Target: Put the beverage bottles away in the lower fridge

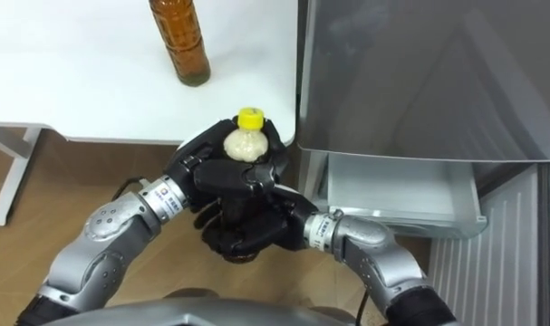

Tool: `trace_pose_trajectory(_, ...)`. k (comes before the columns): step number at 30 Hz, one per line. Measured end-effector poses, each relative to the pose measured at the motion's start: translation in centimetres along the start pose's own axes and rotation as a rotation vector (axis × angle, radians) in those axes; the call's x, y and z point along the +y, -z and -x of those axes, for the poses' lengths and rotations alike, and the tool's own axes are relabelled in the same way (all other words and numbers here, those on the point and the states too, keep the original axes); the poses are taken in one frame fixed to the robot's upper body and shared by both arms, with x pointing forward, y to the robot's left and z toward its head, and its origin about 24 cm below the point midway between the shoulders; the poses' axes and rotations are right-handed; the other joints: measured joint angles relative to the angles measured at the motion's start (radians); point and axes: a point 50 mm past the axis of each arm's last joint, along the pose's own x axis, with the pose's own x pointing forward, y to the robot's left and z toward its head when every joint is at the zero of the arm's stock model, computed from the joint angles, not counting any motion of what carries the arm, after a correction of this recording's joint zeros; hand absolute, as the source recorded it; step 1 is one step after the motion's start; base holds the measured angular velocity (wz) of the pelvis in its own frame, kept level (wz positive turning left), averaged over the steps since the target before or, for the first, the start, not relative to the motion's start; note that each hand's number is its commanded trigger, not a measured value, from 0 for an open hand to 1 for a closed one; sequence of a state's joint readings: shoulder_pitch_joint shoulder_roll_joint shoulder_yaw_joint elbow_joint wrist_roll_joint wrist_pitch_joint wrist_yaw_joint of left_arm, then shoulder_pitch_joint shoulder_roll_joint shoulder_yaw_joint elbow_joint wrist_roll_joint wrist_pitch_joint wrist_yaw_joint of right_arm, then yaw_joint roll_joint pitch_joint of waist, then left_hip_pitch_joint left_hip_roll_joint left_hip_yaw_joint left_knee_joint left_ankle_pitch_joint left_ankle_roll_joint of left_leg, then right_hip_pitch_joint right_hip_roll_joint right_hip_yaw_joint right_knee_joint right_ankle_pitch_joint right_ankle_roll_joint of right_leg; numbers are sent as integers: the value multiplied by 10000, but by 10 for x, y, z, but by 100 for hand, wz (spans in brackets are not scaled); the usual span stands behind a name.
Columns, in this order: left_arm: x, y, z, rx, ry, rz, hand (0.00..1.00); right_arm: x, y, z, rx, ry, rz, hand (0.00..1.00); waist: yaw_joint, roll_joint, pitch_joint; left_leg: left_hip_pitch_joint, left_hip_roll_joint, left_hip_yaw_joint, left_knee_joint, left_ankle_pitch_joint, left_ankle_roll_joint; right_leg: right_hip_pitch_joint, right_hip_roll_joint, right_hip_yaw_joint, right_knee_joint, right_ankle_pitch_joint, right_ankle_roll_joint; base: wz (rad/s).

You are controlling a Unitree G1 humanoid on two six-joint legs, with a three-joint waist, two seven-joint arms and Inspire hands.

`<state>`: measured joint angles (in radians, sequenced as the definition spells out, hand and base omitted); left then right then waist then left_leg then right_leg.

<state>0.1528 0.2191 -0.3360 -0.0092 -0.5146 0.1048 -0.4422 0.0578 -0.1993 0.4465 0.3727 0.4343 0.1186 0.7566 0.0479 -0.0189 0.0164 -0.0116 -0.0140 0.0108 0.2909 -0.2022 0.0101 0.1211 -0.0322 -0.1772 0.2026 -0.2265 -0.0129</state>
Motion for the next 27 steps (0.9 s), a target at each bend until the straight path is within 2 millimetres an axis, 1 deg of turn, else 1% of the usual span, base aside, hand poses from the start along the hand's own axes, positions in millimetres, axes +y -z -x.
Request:
trace_pose_trajectory(2, 0, 0, 0, -49, -26, 70, 100, 0, -1, 0, -54, 13, 0, 100, -42, 51, 15, -21, -5, -41, 3, 0, 0, -4, 2, -23, 3, 0, 0, 5)
trace_pose_trajectory(4, -1, 0, -1, -90, -33, 112, 100, -1, -1, 0, -105, 36, 25, 100, -91, 106, 9, -32, -8, -60, 4, -1, 0, -12, 2, -23, 9, 0, 0, 2)
trace_pose_trajectory(6, -2, 0, -2, -90, -21, 126, 100, -1, -2, 0, -119, 36, 39, 100, -137, 183, -22, -37, -10, -109, -2, -1, 0, -18, 1, -25, 13, 0, 1, 0)
trace_pose_trajectory(8, -2, 0, -2, -97, -18, 122, 100, -1, -2, 0, -138, 36, 59, 100, -158, 214, -40, -35, -12, -116, -6, 0, -1, -21, 0, -23, 13, -1, 1, 0)
trace_pose_trajectory(9, -2, 0, -2, -115, -15, 131, 78, -1, -2, 0, -168, 39, 87, 100, -161, 216, -41, -31, -12, -115, -6, 0, -1, -20, 1, -22, 12, -1, 1, 0)
trace_pose_trajectory(10, -2, -1, -2, -127, -15, 137, 59, -1, -2, 0, -180, 42, 101, 100, -161, 215, -41, -30, -12, -114, -6, 0, -1, -19, 1, -22, 11, -1, 1, 0)
trace_pose_trajectory(11, -2, -1, -2, -138, -18, 140, 0, -1, -3, 0, -191, 47, 115, 100, -155, 214, -41, -28, -13, -114, -3, 0, -1, -21, 2, -13, 9, -1, 1, 0)
trace_pose_trajectory(21, 0, -6, -3, -340, -108, 25, 0, -1, -7, 1, -309, 92, 280, 100, -136, 85, -14, -36, -9, -56, -5, 0, 0, -129, 7, 91, 10, -1, 1, -1)
trace_pose_trajectory(27, 0, -9, -4, -410, -92, -39, 0, -1, -7, 1, -345, 106, 269, 100, -137, 73, -16, -78, -12, -53, -6, -1, 1, -172, 5, 99, 13, -1, 1, 0)
